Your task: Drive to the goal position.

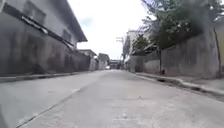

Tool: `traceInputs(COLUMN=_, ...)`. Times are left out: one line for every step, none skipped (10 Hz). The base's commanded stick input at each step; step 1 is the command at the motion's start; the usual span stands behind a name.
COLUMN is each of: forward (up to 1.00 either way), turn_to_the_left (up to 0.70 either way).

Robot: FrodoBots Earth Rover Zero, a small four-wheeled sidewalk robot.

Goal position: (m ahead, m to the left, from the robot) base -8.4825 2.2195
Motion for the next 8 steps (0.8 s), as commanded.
traceInputs(forward=0.70, turn_to_the_left=-0.01)
traceInputs(forward=0.70, turn_to_the_left=0.00)
traceInputs(forward=0.70, turn_to_the_left=0.00)
traceInputs(forward=0.70, turn_to_the_left=0.00)
traceInputs(forward=0.70, turn_to_the_left=0.00)
traceInputs(forward=0.70, turn_to_the_left=0.00)
traceInputs(forward=0.70, turn_to_the_left=0.00)
traceInputs(forward=0.70, turn_to_the_left=0.00)
